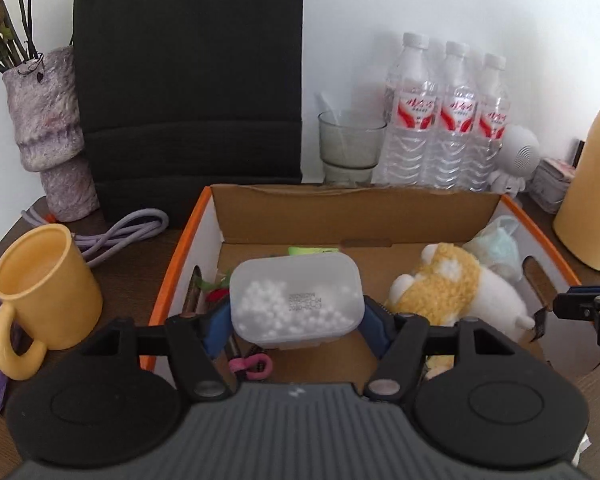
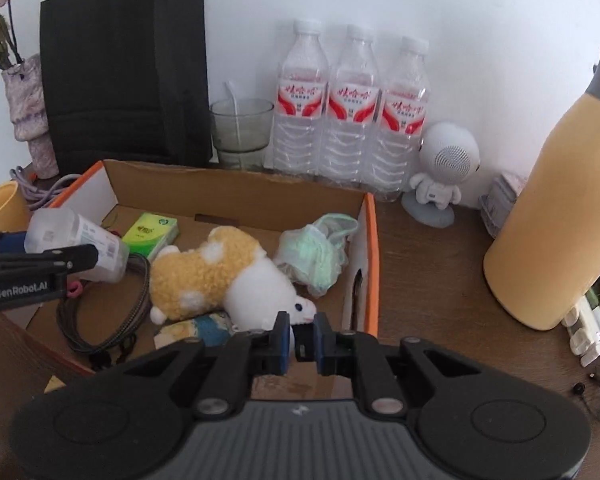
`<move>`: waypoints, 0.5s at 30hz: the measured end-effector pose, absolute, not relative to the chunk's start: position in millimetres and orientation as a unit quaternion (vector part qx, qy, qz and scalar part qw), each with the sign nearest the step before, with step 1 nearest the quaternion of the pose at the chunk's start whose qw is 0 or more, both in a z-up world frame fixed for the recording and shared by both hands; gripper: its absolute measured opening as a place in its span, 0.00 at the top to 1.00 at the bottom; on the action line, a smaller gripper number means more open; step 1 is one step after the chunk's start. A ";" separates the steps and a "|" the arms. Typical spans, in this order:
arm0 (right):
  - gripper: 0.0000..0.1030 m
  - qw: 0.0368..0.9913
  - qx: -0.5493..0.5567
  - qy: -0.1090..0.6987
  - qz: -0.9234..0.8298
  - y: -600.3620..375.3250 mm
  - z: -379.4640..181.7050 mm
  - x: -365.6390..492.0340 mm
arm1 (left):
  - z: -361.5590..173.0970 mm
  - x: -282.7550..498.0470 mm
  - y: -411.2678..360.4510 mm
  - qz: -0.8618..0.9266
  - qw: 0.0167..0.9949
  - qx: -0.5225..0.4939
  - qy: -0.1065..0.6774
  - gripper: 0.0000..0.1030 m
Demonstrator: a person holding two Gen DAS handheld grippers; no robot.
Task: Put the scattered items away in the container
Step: 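Carry the white container into the box and open the left tool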
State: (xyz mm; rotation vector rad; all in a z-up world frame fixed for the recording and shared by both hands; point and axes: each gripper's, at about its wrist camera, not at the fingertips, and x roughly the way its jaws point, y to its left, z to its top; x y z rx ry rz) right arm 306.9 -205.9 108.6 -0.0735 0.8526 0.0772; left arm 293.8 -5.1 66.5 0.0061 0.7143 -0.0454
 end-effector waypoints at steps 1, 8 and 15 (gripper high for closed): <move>0.85 0.905 -0.031 0.423 0.034 -206.2 105.7 310.1 | 65.8 295.4 -2.5 -0.031 0.934 -0.005 0.357 0.32; 0.36 0.892 0.037 0.448 0.050 -219.8 117.6 310.6 | 86.3 284.8 12.1 -0.062 0.928 -0.012 0.366 0.20; 0.23 0.883 0.124 0.449 0.060 -237.2 152.5 292.8 | 127.0 269.7 16.5 -0.049 0.926 0.009 0.374 0.09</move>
